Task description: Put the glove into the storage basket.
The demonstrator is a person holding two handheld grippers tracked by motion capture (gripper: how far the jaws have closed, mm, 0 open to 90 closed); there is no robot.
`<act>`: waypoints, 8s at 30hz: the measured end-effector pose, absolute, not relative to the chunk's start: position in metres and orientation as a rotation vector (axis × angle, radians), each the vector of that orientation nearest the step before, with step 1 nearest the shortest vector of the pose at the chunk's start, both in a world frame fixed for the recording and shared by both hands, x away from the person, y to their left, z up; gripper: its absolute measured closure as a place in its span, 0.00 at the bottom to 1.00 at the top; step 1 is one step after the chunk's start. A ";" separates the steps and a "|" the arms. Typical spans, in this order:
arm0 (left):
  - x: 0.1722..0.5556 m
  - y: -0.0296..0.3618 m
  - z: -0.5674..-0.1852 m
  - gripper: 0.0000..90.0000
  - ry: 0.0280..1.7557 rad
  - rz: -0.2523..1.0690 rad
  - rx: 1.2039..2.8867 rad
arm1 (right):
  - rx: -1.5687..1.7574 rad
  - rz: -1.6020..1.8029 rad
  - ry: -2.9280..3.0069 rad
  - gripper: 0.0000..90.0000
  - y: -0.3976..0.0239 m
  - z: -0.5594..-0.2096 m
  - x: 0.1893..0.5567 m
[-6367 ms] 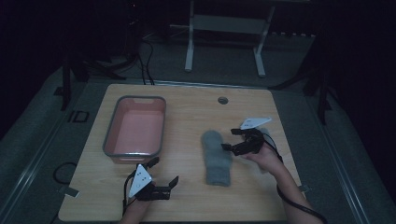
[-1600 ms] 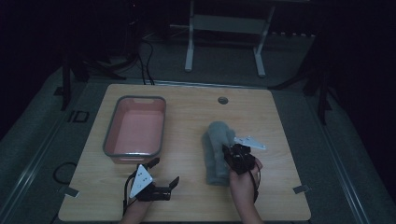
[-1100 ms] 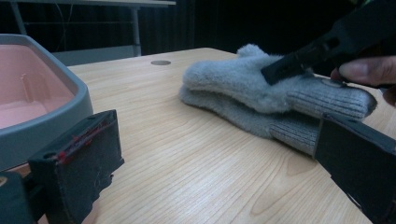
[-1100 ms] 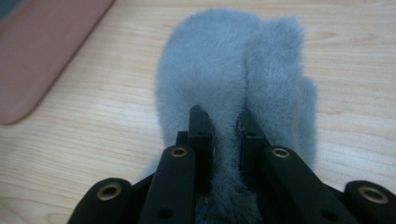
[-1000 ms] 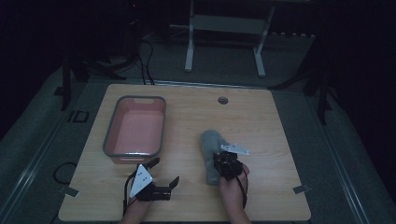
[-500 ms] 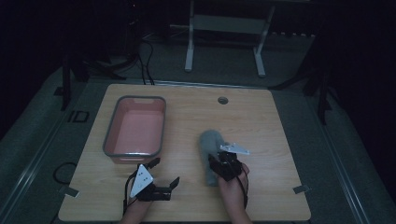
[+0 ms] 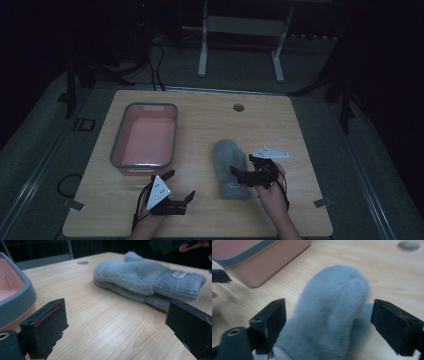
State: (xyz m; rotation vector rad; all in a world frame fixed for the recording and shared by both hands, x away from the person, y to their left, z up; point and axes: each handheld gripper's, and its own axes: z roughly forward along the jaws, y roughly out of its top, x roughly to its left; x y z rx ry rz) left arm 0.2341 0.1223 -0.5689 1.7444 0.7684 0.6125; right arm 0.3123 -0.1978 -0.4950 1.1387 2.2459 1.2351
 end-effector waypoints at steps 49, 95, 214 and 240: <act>0.344 0.022 -0.541 0.15 0.998 0.215 2.063 | 1.398 1.146 2.400 0.37 -0.221 -0.544 0.349; 0.361 0.013 -0.522 0.88 0.829 -0.054 2.081 | 1.260 1.276 2.466 0.91 -0.220 -0.525 0.341; 0.355 0.186 -0.449 0.16 1.040 0.479 2.004 | 0.741 1.293 2.627 0.17 -0.068 -0.453 0.407; 0.310 0.099 -0.475 0.16 0.708 0.349 2.046 | 0.746 1.224 2.598 0.17 -0.160 -0.480 0.370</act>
